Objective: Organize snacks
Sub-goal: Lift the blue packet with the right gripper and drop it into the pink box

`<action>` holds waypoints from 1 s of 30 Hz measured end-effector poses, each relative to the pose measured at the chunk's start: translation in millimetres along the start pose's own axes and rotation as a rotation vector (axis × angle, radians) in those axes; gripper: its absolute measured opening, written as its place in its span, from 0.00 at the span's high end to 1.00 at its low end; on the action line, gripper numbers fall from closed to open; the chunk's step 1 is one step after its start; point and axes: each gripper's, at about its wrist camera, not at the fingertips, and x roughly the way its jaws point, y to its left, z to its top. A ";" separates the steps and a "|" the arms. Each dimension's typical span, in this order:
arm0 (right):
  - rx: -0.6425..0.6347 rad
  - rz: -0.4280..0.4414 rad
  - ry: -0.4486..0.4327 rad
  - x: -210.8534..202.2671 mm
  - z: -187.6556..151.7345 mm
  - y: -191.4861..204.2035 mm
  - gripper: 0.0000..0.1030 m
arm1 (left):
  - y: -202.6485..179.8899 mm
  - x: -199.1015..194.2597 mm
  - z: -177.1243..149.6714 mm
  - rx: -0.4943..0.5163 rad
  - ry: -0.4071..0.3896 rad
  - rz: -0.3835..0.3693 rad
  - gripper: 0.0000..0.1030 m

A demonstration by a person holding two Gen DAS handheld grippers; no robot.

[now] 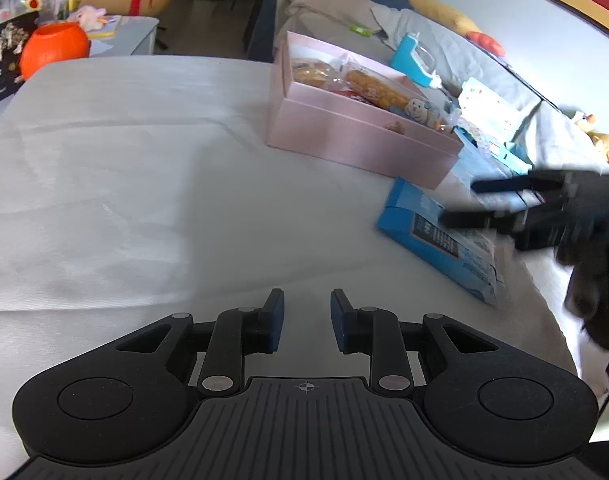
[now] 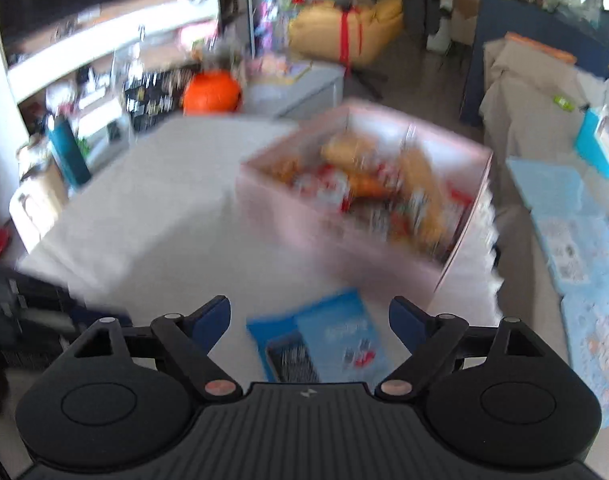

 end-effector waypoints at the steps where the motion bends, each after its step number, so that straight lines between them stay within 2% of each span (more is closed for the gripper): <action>1: -0.010 -0.003 0.018 4.8 -6.4 -0.5 0.16 | 0.4 0.3 0.7 -0.002 -0.001 0.002 0.72; 5: -0.063 -0.048 0.092 27.7 -31.1 -7.9 0.14 | -0.5 2.2 1.1 -0.005 0.000 -0.001 0.72; 6: -0.043 -0.045 0.111 34.1 -35.5 -14.5 0.09 | -1.7 2.6 0.3 -0.004 0.002 -0.003 0.72; 8: 0.036 -0.005 0.098 35.2 -40.1 -26.1 0.09 | -2.4 2.8 -1.2 -0.002 0.004 -0.007 0.72; 9: 0.052 -0.002 0.089 33.1 -40.0 -27.1 0.12 | -2.2 2.4 -1.7 0.000 0.004 -0.009 0.72; 10: 0.052 -0.003 0.090 31.4 -39.5 -24.9 0.14 | -1.4 1.9 -1.8 -0.001 0.003 -0.012 0.72; 11: 0.050 0.004 0.083 28.2 -39.2 -21.4 0.21 | 0.1 1.5 -1.6 -0.005 0.002 -0.015 0.72; 14: 0.048 0.046 0.069 20.7 -35.2 -7.4 0.23 | 0.7 2.7 0.2 -0.013 0.002 -0.004 0.72; 17: 0.057 0.090 -0.035 -4.7 -21.7 -0.7 0.23 | -3.6 3.5 1.5 -0.005 0.002 0.000 0.72; 20: 0.076 0.096 -0.128 -26.7 5.5 -2.0 0.23 | -5.6 4.9 -0.5 -0.005 0.007 -0.013 0.72; 23: 0.102 -0.016 -0.228 -33.7 55.9 -6.8 0.21 | -7.3 6.4 -0.8 0.005 0.009 -0.008 0.72; 26: 0.143 -0.112 -0.285 -12.9 108.5 -19.8 0.11 | -5.0 4.2 -0.8 0.003 -0.003 0.001 0.72; 28: 0.177 -0.112 -0.221 15.0 134.9 -33.4 0.10 | -3.9 -0.1 -2.7 0.021 -0.025 0.020 0.72; 30: 0.234 -0.082 -0.163 34.7 140.1 -43.9 0.10 | -2.8 -3.6 -4.7 0.041 -0.051 0.038 0.72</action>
